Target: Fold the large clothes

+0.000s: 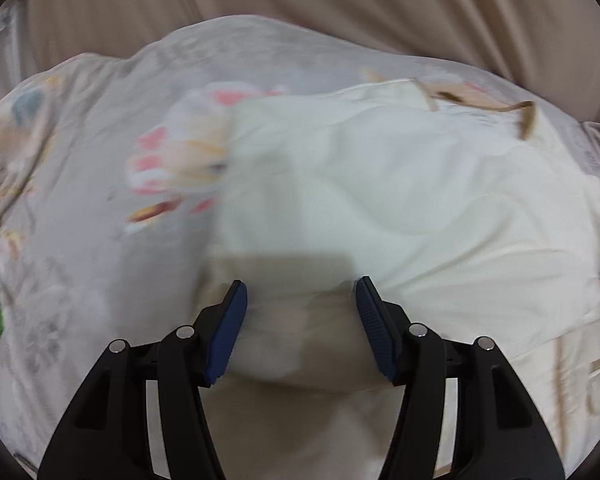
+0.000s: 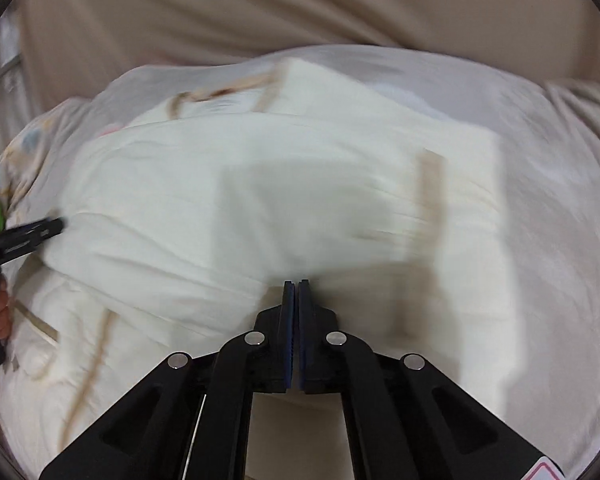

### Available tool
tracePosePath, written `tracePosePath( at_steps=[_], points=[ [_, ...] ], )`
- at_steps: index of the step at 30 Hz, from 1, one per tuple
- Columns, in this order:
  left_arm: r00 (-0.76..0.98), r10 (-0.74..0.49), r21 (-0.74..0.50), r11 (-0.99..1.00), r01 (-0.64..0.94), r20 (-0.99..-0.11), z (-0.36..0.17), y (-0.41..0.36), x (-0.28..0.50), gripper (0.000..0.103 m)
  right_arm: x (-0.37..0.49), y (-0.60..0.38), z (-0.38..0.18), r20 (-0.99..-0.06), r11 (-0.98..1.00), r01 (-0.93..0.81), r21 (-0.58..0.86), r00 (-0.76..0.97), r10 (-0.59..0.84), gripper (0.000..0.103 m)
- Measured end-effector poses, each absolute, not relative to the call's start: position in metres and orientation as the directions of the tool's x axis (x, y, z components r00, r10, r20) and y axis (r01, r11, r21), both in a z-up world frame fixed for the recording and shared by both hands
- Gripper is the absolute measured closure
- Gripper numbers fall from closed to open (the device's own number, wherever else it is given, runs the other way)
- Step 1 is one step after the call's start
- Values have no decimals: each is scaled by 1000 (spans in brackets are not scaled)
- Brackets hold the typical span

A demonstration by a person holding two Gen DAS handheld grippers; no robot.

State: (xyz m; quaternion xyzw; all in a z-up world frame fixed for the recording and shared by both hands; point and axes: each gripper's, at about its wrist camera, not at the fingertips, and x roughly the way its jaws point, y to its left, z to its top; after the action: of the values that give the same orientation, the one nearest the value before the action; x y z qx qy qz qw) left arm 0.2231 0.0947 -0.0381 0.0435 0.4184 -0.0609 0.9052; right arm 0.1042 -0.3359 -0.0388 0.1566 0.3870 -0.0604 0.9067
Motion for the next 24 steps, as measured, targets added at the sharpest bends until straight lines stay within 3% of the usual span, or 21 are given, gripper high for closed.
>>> tracePosePath(
  at_steps=[1, 2, 3, 7, 8, 14, 17, 20, 24],
  points=[
    [639, -65, 27, 991, 133, -767, -42, 104, 224, 44, 97, -347, -44, -717, 933, 235, 272, 696, 34, 103],
    [631, -57, 14, 994, 107, -774, -46, 114, 225, 33, 88, -354, -48, -720, 918, 244, 313, 692, 61, 103],
    [615, -82, -38, 996, 84, -784, -50, 124, 227, 32, 84, -356, -50, -736, 917, 279, 286, 677, 24, 103],
    [599, -144, -141, 989, 52, -788, -35, 133, 229, 44, 79, -335, -26, -732, 937, 315, 148, 672, -110, 103],
    [617, -145, -137, 989, 61, -773, -25, 129, 228, 44, 82, -328, -13, -707, 943, 298, 147, 698, -110, 98],
    [716, -162, -72, 985, 155, -679, 35, 70, 246, 42, 137, -297, 48, -611, 962, 205, 179, 790, -54, 98],
    [708, -119, -21, 989, 145, -697, 24, 51, 275, 42, 173, -301, 34, -644, 959, 225, 171, 762, -64, 98],
    [665, -19, 49, 995, 84, -747, -15, 52, 309, 40, 202, -322, -17, -744, 945, 314, 90, 652, -146, 101],
    [644, -68, -39, 997, 59, -762, -44, 82, 320, 31, 188, -335, -29, -742, 938, 322, 128, 659, -125, 103]
  ],
)
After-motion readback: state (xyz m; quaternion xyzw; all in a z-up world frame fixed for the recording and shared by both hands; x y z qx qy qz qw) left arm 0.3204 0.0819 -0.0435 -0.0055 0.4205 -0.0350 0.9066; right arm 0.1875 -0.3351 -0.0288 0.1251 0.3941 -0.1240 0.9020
